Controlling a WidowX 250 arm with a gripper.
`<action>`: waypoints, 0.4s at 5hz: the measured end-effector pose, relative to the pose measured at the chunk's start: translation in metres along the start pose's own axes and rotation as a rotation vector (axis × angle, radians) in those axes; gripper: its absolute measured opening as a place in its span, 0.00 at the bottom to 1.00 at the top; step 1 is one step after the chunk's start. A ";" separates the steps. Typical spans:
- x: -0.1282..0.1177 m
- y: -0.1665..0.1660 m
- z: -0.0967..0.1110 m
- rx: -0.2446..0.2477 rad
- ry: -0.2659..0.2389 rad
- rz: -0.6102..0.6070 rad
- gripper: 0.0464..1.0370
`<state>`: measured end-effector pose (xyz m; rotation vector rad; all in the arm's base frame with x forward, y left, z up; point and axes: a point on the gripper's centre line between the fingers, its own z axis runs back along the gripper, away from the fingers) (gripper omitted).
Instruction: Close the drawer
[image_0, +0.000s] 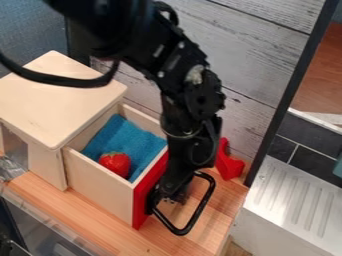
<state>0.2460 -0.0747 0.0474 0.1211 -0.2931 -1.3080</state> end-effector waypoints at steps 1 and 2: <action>0.017 -0.007 -0.010 -0.016 -0.014 -0.016 0.96; 0.033 -0.015 -0.018 -0.014 -0.023 -0.029 0.96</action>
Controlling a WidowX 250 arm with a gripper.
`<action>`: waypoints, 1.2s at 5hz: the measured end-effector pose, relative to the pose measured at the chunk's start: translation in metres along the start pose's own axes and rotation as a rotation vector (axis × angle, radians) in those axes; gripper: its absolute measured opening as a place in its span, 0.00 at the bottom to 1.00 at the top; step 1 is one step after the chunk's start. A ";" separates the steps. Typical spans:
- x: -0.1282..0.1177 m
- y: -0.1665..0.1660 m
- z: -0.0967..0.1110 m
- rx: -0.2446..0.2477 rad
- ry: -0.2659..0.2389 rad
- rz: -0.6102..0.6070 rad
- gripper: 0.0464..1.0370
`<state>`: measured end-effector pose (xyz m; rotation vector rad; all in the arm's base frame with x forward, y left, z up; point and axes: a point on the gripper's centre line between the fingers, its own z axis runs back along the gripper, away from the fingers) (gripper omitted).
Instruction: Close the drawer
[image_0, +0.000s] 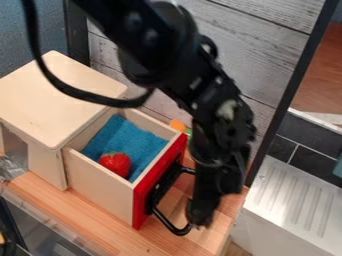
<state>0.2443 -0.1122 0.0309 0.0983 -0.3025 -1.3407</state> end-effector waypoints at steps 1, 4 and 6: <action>0.007 -0.007 -0.014 -0.009 -0.001 -0.006 0.96; 0.017 -0.014 -0.058 -0.029 0.044 -0.017 0.96; 0.002 -0.013 -0.058 -0.026 0.100 0.012 0.96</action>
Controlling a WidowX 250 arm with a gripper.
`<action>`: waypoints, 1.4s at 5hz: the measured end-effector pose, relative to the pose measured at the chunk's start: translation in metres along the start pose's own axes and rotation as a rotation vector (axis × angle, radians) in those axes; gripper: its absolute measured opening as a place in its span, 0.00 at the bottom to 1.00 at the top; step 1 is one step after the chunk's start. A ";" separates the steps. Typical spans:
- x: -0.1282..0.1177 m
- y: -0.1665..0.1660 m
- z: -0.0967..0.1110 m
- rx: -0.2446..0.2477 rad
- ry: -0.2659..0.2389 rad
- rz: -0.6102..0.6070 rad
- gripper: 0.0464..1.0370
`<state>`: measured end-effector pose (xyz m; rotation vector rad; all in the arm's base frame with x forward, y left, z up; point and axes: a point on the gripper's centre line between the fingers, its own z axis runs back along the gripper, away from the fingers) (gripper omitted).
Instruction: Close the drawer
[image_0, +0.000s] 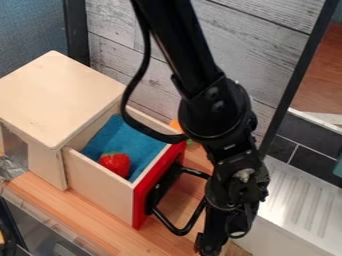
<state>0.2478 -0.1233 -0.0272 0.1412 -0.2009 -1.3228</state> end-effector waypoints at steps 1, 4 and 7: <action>-0.015 0.000 0.002 -0.025 0.053 -0.018 0.96; -0.050 -0.001 0.007 -0.016 0.176 -0.004 0.96; -0.088 0.013 0.012 0.006 0.276 0.085 0.96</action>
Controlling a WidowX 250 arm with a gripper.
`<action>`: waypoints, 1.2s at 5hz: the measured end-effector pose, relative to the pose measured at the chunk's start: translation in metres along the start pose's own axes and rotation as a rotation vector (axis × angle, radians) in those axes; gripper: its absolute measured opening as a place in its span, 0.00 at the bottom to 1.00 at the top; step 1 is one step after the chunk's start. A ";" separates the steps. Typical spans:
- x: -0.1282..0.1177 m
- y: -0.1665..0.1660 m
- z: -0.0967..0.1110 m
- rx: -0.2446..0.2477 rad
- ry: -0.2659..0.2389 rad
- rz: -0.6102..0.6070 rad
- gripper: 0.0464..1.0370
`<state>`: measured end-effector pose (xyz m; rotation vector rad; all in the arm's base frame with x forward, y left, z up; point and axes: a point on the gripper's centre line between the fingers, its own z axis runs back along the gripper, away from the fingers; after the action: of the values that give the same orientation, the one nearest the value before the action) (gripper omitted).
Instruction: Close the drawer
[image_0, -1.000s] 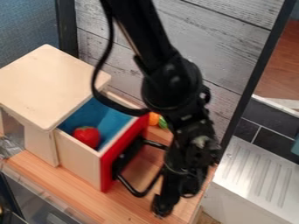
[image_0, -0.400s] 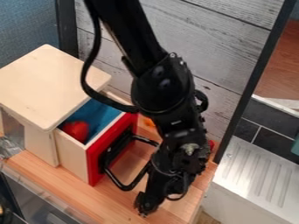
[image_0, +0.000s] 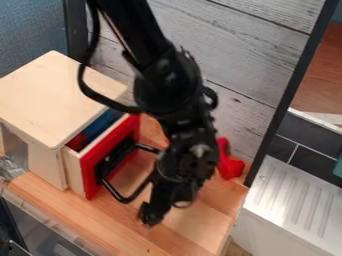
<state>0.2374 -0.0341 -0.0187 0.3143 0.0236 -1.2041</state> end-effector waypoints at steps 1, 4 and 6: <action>-0.011 0.008 -0.007 -0.013 0.039 0.047 0.96; -0.032 0.020 -0.013 0.021 0.181 0.105 0.96; -0.035 0.015 -0.013 -0.007 0.207 0.145 0.96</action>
<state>0.2402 0.0059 -0.0211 0.4262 0.1814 -1.0241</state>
